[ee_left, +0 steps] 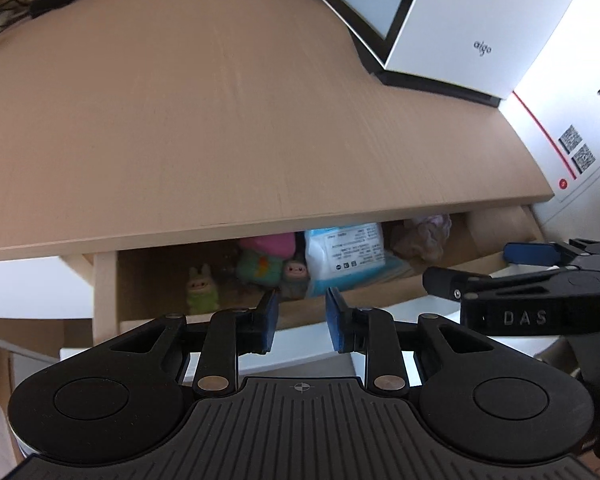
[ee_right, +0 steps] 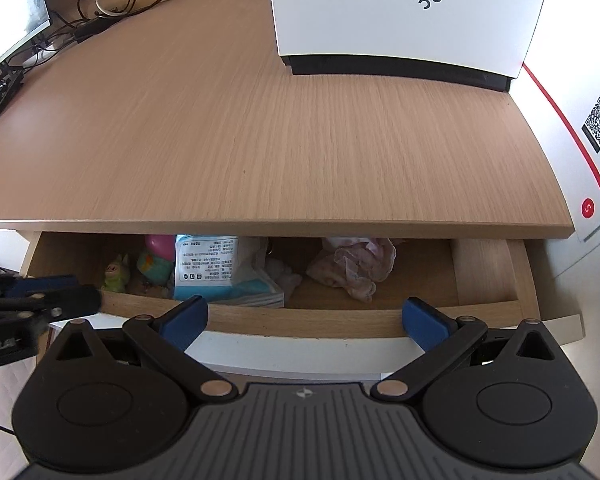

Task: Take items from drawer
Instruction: 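Pull the drawer open with the left tool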

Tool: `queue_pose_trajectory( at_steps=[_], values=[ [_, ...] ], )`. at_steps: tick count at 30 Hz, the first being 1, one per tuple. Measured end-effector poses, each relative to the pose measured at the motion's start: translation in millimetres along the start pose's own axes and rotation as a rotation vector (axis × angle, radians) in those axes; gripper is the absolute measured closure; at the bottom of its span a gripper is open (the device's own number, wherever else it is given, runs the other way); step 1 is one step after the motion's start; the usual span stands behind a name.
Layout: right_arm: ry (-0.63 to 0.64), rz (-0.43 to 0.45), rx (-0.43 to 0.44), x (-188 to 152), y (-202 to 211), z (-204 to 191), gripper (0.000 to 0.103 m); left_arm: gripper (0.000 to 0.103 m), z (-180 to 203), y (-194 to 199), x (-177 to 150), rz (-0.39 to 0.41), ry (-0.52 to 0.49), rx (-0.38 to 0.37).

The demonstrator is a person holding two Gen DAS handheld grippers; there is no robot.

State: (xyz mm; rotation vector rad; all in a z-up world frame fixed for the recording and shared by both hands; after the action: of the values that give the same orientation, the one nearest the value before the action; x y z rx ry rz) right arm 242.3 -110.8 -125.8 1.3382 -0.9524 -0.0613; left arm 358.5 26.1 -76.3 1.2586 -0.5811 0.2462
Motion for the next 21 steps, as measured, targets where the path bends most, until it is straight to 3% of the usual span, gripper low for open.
queue_pose_trajectory(
  at_steps=[8,21],
  values=[
    [-0.012,-0.009,-0.007,-4.9,4.3,0.5,0.0,0.073,3.6,-7.2,0.9,-0.033,-0.022,0.049],
    [-0.025,-0.007,-0.017,-12.6,9.5,2.0,0.0,0.073,10.4,-2.4,-13.2,-0.035,-0.009,0.062]
  ],
)
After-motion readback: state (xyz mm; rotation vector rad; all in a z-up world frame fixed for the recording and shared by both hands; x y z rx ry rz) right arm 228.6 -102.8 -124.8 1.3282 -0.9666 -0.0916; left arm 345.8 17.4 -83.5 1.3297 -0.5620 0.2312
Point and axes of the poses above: each gripper's, at about its wrist camera, not at the fingertips, and y roughly against the way its jaws point, z to its right, x to its top, the point moved 7 cm from there along -y, roughly the way its jaws point, and after that the axes turned 4 degrees about z, right-handed, at the moved point
